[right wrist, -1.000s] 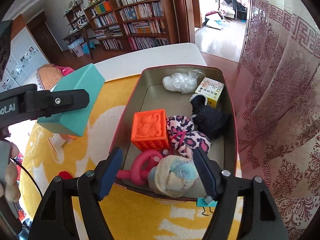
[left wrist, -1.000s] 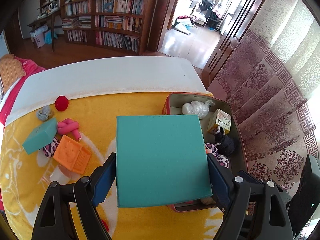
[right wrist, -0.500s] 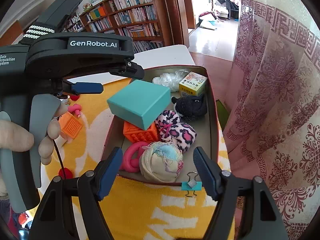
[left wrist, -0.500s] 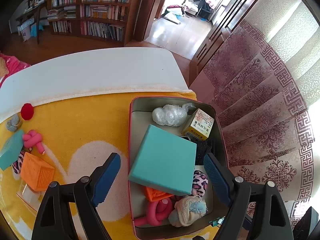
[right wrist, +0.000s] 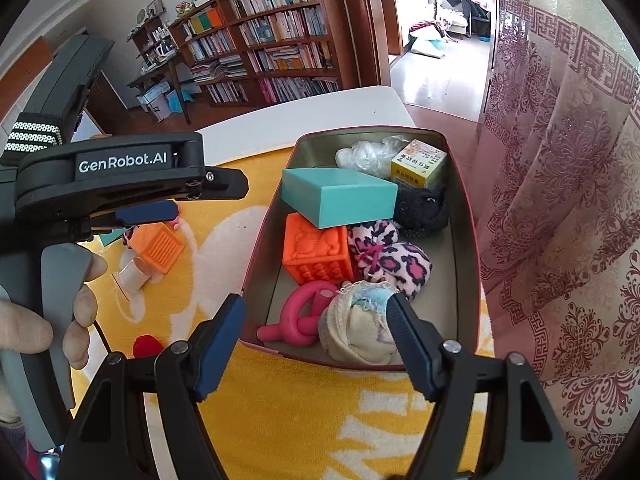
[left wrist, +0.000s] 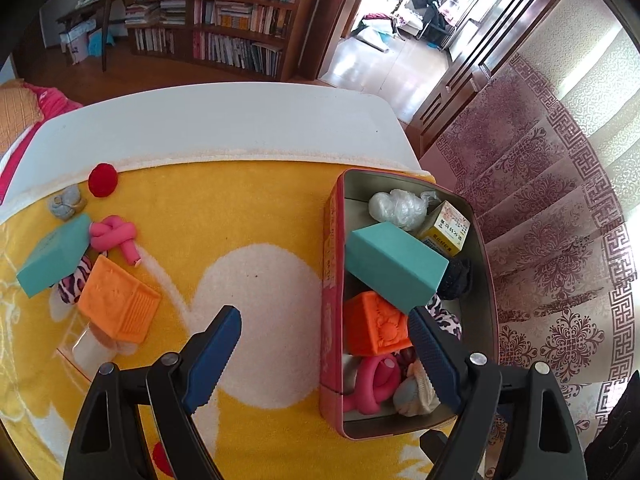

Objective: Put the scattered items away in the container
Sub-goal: 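Withdraw both open tools from the tin back over the blanket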

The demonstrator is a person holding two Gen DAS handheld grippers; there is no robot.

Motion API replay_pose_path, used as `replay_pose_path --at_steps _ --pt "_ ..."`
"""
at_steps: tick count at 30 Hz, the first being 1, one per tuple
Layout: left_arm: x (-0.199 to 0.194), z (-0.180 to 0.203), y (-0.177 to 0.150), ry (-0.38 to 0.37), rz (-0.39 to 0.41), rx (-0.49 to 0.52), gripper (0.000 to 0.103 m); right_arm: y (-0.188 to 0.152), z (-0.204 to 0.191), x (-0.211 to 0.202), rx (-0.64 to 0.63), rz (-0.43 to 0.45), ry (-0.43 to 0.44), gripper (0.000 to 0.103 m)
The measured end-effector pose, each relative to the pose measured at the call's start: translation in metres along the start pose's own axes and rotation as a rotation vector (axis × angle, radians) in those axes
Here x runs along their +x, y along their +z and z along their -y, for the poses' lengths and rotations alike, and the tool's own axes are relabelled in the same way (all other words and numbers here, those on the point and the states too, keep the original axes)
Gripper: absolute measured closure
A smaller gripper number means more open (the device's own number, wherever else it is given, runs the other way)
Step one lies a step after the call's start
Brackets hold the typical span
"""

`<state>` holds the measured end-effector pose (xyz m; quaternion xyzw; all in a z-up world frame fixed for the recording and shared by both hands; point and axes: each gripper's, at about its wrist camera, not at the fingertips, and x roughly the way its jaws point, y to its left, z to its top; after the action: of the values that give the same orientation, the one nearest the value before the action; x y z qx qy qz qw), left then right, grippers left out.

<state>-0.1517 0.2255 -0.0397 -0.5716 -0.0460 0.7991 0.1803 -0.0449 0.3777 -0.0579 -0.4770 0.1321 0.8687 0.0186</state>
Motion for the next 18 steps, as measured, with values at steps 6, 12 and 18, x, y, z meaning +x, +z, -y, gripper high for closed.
replay_pose_path --at_steps 6,12,18 --pt "-0.015 -0.044 -0.013 0.029 0.001 -0.078 0.016 -0.001 -0.028 0.004 -0.027 -0.007 0.025 0.026" --pt "-0.036 -0.092 -0.027 0.063 0.018 -0.139 0.016 -0.003 -0.061 0.007 -0.056 -0.015 0.052 0.026" --pt "-0.055 -0.148 -0.05 0.091 0.01 -0.198 0.016 -0.015 -0.095 0.014 -0.099 -0.055 0.086 0.026"
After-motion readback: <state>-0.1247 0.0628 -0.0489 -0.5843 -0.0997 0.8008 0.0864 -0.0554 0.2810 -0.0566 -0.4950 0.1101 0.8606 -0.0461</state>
